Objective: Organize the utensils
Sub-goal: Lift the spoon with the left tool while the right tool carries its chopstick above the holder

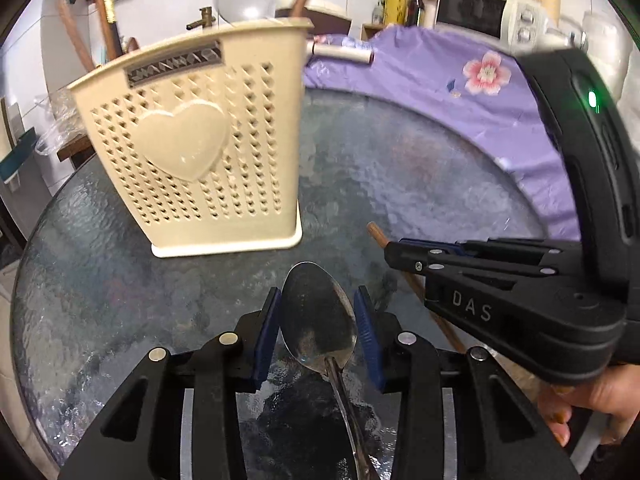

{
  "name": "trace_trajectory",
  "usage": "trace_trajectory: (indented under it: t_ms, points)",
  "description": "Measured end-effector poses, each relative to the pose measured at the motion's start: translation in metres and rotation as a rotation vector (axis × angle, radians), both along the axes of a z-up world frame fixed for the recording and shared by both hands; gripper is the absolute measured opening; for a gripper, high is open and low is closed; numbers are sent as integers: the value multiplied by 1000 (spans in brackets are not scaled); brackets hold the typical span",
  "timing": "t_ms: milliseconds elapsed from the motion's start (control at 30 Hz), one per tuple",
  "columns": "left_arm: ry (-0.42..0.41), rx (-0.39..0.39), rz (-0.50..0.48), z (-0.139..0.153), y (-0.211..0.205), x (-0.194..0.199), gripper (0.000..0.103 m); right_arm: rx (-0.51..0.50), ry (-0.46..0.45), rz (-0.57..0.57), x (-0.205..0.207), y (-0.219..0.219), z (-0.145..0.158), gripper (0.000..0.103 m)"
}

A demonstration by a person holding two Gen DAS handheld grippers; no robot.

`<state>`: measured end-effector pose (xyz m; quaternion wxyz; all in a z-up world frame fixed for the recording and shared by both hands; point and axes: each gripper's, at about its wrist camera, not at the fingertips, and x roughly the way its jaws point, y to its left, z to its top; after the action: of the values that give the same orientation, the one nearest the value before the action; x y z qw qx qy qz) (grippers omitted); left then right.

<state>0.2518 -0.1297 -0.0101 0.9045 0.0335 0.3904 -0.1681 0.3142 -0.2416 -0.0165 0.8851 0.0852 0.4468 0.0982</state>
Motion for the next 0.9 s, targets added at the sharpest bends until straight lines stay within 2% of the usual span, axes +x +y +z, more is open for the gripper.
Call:
trace_trajectory:
  t_ms: [133,467,633,900]
  points:
    - [-55,-49,0,18,15,-9,36,23,-56,12,-7,1,19,7]
    - [-165,-93,-35,59,36,-39,36,100,-201,74,-34,9,74,7]
    - [-191,-120,-44,71,50,-48,36,143,-257,109,-51,10,101,7]
    - [-211,-135,-49,82,62,-53,36,156,-299,145,-68,17,125,7]
